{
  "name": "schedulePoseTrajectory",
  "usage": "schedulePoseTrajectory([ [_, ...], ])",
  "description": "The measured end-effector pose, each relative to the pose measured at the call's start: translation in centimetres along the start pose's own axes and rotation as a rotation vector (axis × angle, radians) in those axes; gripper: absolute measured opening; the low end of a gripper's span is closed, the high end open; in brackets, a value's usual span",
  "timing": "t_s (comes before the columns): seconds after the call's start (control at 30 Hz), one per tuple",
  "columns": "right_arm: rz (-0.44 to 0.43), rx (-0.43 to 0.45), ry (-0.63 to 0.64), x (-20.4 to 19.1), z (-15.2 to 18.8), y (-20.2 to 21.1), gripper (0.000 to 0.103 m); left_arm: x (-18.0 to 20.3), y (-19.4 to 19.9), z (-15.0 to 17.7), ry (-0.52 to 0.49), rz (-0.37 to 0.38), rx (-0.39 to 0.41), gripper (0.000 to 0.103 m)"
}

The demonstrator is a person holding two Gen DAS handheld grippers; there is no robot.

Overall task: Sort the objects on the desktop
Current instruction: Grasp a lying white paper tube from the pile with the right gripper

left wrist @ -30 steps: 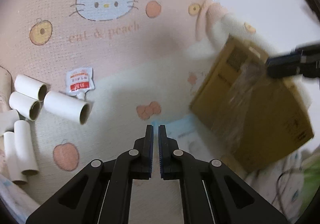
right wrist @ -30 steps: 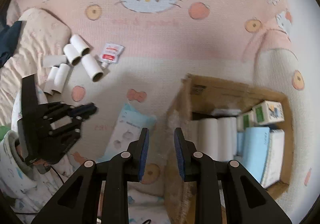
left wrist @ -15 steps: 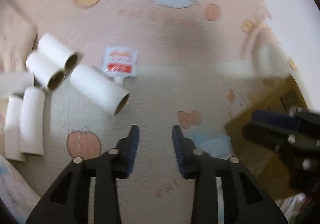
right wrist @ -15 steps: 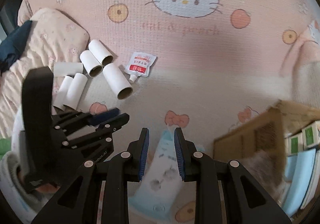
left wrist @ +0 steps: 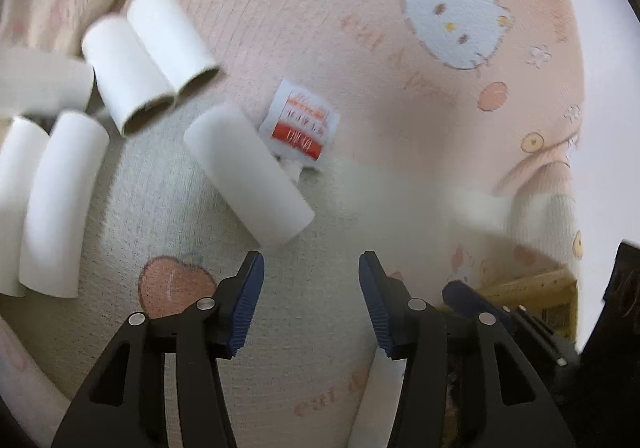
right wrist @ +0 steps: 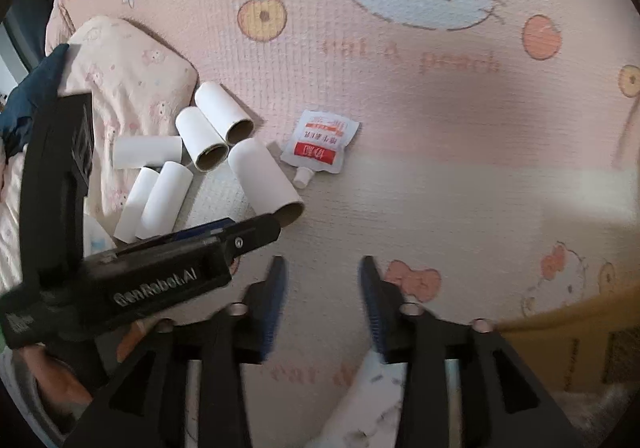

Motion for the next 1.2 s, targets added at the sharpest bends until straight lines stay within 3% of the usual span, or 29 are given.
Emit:
schedulePoseTrajectory([
  [0.07, -0.003, 0.006, -0.005, -0.3, -0.3, -0.6, 0.066, -0.7, -0.2, -0.2, 0.074, 0.042, -0.016, 0.053],
  [0.2, -0.069, 0.003, -0.040, -1.1, -1.0, -1.9, 0.067, -2.7, 0.2, -1.6, 0.198, 0.062, 0.023, 0.053],
  [0.37, -0.070, 0.006, -0.041, -2.0, -2.0, -4.0, 0.068, -5.6, 0.5, -2.7, 0.358, 0.073, 0.072, 0.054],
  [0.5, -0.085, -0.011, -0.036, -3.0, -2.2, -5.7, 0.068, -6.9, -0.4, -2.6, 0.469, 0.105, 0.061, 0.053],
  [0.73, -0.031, -0.020, 0.059, -3.9, -2.6, -7.8, 0.068, -6.2, -1.9, -3.4, 0.483, 0.112, 0.058, 0.053],
  [0.97, -0.102, 0.006, 0.030, -4.3, -3.6, -8.8, 0.068, -5.7, -3.1, -3.8, 0.483, 0.118, 0.028, 0.053],
  [1.1, -0.106, 0.021, 0.080, -5.0, -3.5, -9.1, 0.068, -5.7, -3.4, -3.9, 0.498, 0.127, 0.030, 0.053],
  [1.2, -0.093, 0.042, 0.147, -5.7, -3.6, -9.1, 0.065, -5.4, -3.8, -4.1, 0.498, 0.150, 0.031, 0.046],
])
Point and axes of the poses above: each gripper's, at about its wrist camera, not at the fingertips, and y roughly against the way its jaws point, x to its right, z to its underside, the point moved 10 cm from there along -y, roughly the way its jaws point, and after that the axes turned 8 degrees about z, right-handed, at the moved point
